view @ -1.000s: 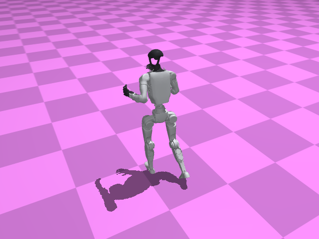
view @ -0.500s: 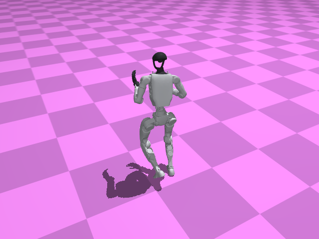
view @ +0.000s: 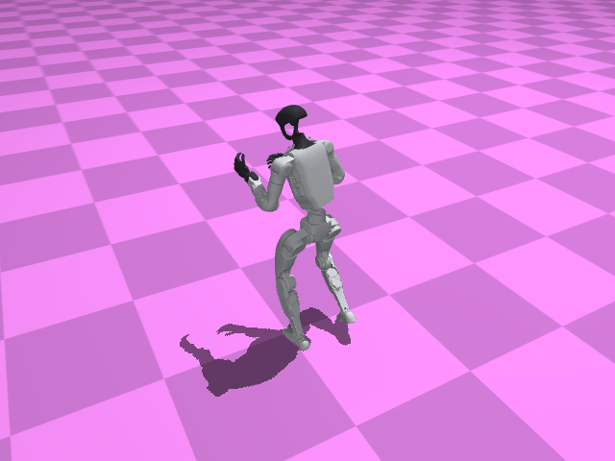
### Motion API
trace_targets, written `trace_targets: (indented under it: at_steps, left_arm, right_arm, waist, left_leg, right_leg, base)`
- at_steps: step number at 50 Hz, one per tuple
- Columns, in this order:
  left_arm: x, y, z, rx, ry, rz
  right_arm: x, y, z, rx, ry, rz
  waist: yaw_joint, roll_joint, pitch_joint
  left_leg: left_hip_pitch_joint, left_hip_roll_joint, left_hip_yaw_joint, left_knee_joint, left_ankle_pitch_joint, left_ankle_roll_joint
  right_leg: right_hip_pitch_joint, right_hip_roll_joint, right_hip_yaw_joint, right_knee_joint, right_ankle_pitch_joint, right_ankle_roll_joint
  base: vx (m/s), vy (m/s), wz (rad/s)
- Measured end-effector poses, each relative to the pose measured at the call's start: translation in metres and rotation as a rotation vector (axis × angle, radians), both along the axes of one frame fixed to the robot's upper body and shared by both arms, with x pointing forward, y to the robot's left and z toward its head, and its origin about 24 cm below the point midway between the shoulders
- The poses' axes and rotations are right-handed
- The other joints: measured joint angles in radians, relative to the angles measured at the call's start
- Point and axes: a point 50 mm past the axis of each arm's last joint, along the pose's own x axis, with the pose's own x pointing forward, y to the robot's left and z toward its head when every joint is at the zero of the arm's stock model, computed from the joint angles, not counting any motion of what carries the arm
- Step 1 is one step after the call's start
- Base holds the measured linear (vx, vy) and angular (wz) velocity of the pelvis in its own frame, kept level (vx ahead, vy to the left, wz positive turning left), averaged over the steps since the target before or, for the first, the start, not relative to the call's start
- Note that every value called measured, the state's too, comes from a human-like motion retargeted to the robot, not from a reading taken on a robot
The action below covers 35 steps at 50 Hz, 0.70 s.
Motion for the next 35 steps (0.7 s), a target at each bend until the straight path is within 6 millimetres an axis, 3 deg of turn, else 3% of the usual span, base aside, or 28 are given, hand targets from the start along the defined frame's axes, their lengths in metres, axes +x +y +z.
trace_targets:
  at_steps: [2,4,8,12,13,15,17,19,20,22,25,29,30,32,35]
  left_arm:
    - [-0.007,0.0,0.019,-0.029,-0.085,-0.029]
    - [-0.013,0.002,0.021,-0.063,-0.09,-0.061]
    - [-0.021,0.008,-0.003,-0.1,0.006,-0.114]
    - [-0.038,0.015,-0.031,-0.069,0.107,-0.115]
    - [-0.042,0.016,-0.037,-0.052,0.129,-0.113]
    - [-0.048,0.022,-0.048,0.0,0.163,-0.079]
    - [-0.053,0.031,-0.064,0.028,0.239,-0.024]
    - [-0.058,0.042,-0.085,0.035,0.34,0.041]
    - [-0.061,0.047,-0.097,0.04,0.398,0.072]
    - [-0.075,0.056,-0.127,0.092,0.543,0.149]
    - [-0.103,0.088,-0.16,0.228,0.717,0.331]
    - [-0.148,0.126,-0.202,0.272,0.987,0.512]
    - [-0.158,0.132,-0.212,0.279,1.054,0.531]
    - [-0.175,0.139,-0.233,0.264,1.18,0.57]
    - [-0.187,0.138,-0.257,0.16,1.317,0.572]
  right_arm:
    - [-0.015,-0.014,0.009,-0.005,0.001,0.07]
    - [-0.024,-0.021,0.007,0.013,0.071,0.15]
    - [-0.029,-0.029,-0.014,0.094,0.28,0.257]
    - [-0.02,-0.027,-0.025,0.073,0.329,0.238]
    - [-0.016,-0.024,-0.022,0.065,0.313,0.242]
    - [-0.005,-0.021,-0.009,0.052,0.242,0.269]
    - [0.007,-0.01,0.001,-0.021,0.191,0.305]
    - [0.02,0.003,0.01,-0.15,0.142,0.335]
    - [0.026,0.008,0.015,-0.22,0.113,0.333]
    - [0.031,0.009,0.019,-0.286,0.078,0.279]
    - [0.025,0.015,0.025,-0.272,0.043,0.305]
    - [0.023,0.026,0.026,-0.283,-0.009,0.264]
    - [0.022,0.031,0.026,-0.291,-0.008,0.305]
    - [0.023,0.032,0.025,-0.258,-0.033,0.216]
    - [0.014,0.041,0.019,-0.177,0.038,0.352]
  waist:
    - [-0.044,0.033,-0.019]
    - [-0.072,0.079,-0.06]
    - [-0.112,0.179,-0.163]
    - [-0.181,0.257,-0.196]
    - [-0.198,0.279,-0.187]
    - [-0.224,0.343,-0.173]
    - [-0.248,0.41,-0.106]
    - [-0.292,0.485,0.005]
    - [-0.312,0.52,0.062]
    - [-0.289,0.569,0.083]
    - [-0.229,0.571,0.089]
    - [-0.178,0.571,0.089]
    - [-0.171,0.571,0.089]
    - [-0.167,0.571,0.086]
    - [-0.162,0.571,0.067]
  left_leg:
    - [0.107,0.019,0.031,-0.096,0.033,-0.025]
    - [0.224,0.035,0.064,-0.238,0.11,-0.06]
    - [0.363,0.032,0.094,-0.404,0.315,-0.126]
    - [0.347,-0.01,0.094,-0.221,0.384,-0.147]
    - [0.32,-0.016,0.101,-0.12,0.367,-0.141]
    - [0.196,0.014,0.144,0.165,0.299,-0.159]
    - [0.13,0.048,0.191,0.363,0.183,-0.089]
    - [0.097,0.076,0.218,0.493,0.065,-0.017]
    - [0.079,0.084,0.226,0.546,0.018,0.003]
    - [-0.014,0.053,0.227,0.626,-0.027,-0.009]
    - [-0.147,-0.009,0.262,0.704,-0.047,0.001]
    - [-0.215,0.023,0.32,0.711,-0.081,0.051]
    - [-0.217,0.033,0.323,0.691,-0.087,0.056]
    - [-0.194,0.059,0.316,0.612,-0.087,0.049]
    - [-0.12,0.102,0.296,0.437,-0.075,0.026]
  right_leg:
    - [-0.017,-0.016,-0.032,-0.149,0.025,0.06]
    - [-0.015,-0.009,-0.073,-0.368,0.09,0.147]
    - [0.017,0.024,-0.145,-0.873,0.24,0.313]
    - [0.059,0.024,-0.063,-1.159,0.41,0.374]
    - [0.055,0.014,-0.037,-1.138,0.446,0.367]
    - [-0.064,-0.011,0.013,-0.883,0.392,0.324]
    - [-0.157,-0.019,0.08,-0.628,0.267,0.251]
    - [-0.175,0.003,0.13,-0.483,0.163,0.192]
    - [-0.178,0.015,0.152,-0.422,0.121,0.176]
    - [-0.244,0.024,0.205,-0.301,0.068,0.167]
    - [-0.344,0.012,0.31,-0.161,0.001,0.156]
    - [-0.38,0.013,0.373,-0.095,-0.037,0.153]
    - [-0.372,0.014,0.377,-0.095,-0.04,0.155]
    - [-0.315,0.014,0.359,-0.132,-0.035,0.152]
    - [-0.161,0.009,0.285,-0.257,-0.008,0.142]
  base:
    - [0.78,-0.07,-0.94]
    - [0.82,-0.06,-1.22]
    - [0.85,-0.08,-1.15]
    - [0.82,-0.08,-0.65]
    - [0.75,-0.02,-0.56]
    - [0.7,0.03,-0.63]
    - [0.6,0.04,-0.96]
    - [0.51,0.06,-1.18]
    - [0.49,0.09,-1.28]
    - [0.49,0.11,-1.27]
    - [0.43,0.17,-1.19]
    - [0.4,0.18,-0.93]
    - [0.38,0.16,-0.59]
    - [0.38,0.15,-0.35]
    - [0.37,0.13,0.19]
